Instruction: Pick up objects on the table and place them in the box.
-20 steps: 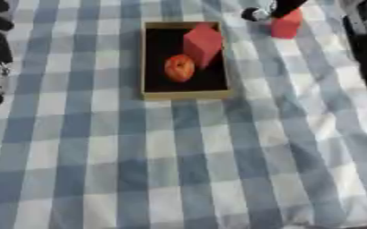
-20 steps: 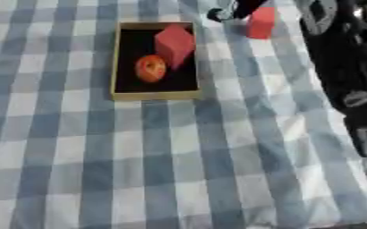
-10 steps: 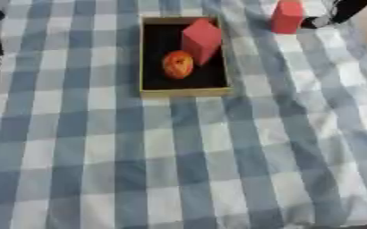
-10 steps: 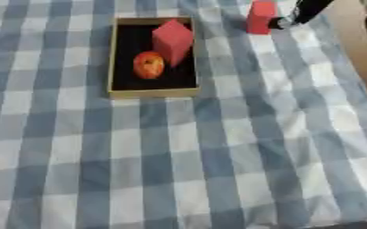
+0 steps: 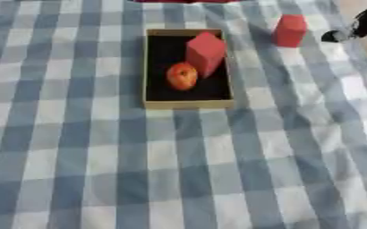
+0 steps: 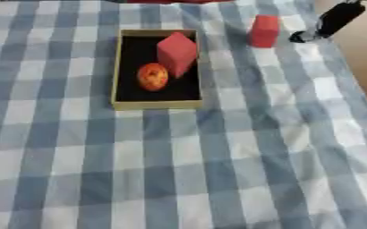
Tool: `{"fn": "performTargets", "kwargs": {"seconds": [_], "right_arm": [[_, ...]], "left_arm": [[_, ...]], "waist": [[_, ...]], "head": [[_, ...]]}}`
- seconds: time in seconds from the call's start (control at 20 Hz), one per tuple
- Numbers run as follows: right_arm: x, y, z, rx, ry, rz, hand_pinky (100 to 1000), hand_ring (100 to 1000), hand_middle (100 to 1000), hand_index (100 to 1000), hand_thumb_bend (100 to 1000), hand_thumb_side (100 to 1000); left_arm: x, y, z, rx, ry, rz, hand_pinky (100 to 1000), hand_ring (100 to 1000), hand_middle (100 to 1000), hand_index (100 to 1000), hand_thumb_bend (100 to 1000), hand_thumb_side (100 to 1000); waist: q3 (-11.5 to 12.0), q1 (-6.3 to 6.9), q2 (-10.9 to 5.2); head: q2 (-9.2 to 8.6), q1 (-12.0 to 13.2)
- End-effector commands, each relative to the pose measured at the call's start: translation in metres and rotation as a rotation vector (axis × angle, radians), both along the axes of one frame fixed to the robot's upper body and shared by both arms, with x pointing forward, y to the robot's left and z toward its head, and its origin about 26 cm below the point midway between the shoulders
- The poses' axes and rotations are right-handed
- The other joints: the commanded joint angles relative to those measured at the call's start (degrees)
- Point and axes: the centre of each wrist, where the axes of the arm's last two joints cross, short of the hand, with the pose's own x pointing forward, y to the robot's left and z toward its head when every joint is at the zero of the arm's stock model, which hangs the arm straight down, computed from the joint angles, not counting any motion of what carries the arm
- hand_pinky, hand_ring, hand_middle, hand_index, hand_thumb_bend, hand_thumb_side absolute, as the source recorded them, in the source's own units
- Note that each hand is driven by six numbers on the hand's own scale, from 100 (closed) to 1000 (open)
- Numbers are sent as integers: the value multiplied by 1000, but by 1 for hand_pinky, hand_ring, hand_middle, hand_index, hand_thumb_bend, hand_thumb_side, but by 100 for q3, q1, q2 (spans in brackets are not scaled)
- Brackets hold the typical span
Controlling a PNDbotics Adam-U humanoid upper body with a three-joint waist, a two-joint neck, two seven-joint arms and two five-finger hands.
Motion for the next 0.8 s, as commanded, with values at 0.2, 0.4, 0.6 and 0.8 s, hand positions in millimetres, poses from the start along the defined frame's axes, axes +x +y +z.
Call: {"fn": "performTargets", "kwargs": {"seconds": [0.2,0.4,0.6,0.8], "right_arm": [[3,-18,5,8,21,-63,914,991,942,1000,459,493],[10,-22,-1,10,76,-91,920,995,942,1000,458,491],[18,-22,-7,9,108,-112,917,996,938,1000,459,471],[27,-19,-12,8,137,-132,920,999,937,1000,459,475]], "left_arm": [[-3,3,12,22,-20,3,728,797,675,641,100,543],[-3,3,13,25,-14,6,728,796,674,641,100,541],[-3,4,13,32,-12,4,728,796,674,641,100,539],[-3,4,13,38,-12,1,728,797,675,641,100,538]], "waist": [[61,-12,-113],[140,-19,-131],[179,-8,-122],[206,3,-96]], "head": [[-151,-12],[-132,-16],[-89,-53],[-37,-125]]}}
